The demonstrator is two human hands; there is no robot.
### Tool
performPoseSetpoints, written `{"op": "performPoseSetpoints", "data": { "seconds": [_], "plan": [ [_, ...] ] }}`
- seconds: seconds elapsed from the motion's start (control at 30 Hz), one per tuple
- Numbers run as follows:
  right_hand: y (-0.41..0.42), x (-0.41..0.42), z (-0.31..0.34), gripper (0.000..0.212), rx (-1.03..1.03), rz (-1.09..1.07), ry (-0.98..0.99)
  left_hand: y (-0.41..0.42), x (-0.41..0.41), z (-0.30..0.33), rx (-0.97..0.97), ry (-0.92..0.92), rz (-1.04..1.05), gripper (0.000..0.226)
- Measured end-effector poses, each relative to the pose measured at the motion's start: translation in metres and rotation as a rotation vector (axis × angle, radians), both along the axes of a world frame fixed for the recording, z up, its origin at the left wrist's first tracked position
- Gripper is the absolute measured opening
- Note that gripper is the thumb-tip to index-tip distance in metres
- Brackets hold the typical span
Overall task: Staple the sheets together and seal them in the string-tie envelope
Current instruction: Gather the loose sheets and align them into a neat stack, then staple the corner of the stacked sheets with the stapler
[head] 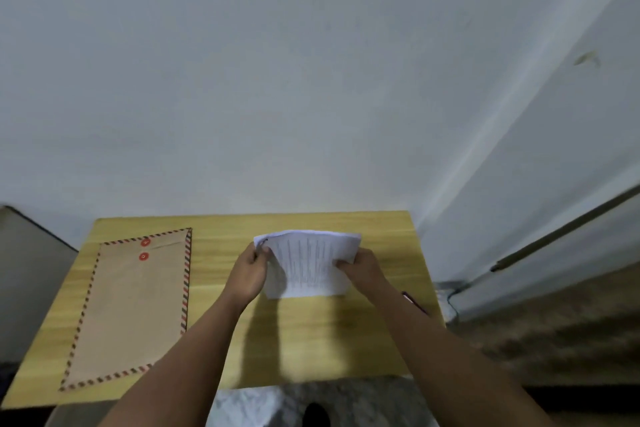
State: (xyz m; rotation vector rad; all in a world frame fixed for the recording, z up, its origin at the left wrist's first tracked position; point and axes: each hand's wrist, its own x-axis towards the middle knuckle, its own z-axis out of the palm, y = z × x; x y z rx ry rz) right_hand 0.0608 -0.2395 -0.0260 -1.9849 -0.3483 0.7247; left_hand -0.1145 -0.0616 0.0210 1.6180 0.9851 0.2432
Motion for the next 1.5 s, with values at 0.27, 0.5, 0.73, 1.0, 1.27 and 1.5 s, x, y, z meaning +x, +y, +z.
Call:
{"op": "performPoseSetpoints", "data": {
  "seconds": [0.27, 0.5, 0.73, 1.0, 1.27, 1.5],
  "plan": [
    [0.009, 0.012, 0.020, 0.017, 0.084, 0.175, 0.034, 0.006, 0.008, 0.023, 0.068, -0.118, 0.117, 0.038],
    [0.012, 0.026, 0.048, 0.028, 0.102, 0.278, 0.122, 0.015, 0.026, 0.047, 0.243, -0.230, 0.158, 0.044],
    [0.021, 0.049, 0.106, 0.023, 0.184, 0.308, 0.035, 0.022, 0.025, 0.061, 0.320, -0.154, -0.077, 0.039],
    [0.048, 0.029, 0.148, 0.010, 0.136, 0.569, -0.150, 0.005, 0.036, 0.074, 0.226, -0.140, -0.315, 0.046],
    [0.041, 0.025, 0.140, 0.015, 0.201, 0.436, -0.078, -0.001, 0.034, 0.079, 0.193, -0.098, -0.311, 0.031],
    [0.035, 0.018, 0.126, 0.024, 0.219, 0.373, -0.056, -0.013, 0.039, 0.075, 0.145, -0.057, -0.387, 0.039]
  ]
}}
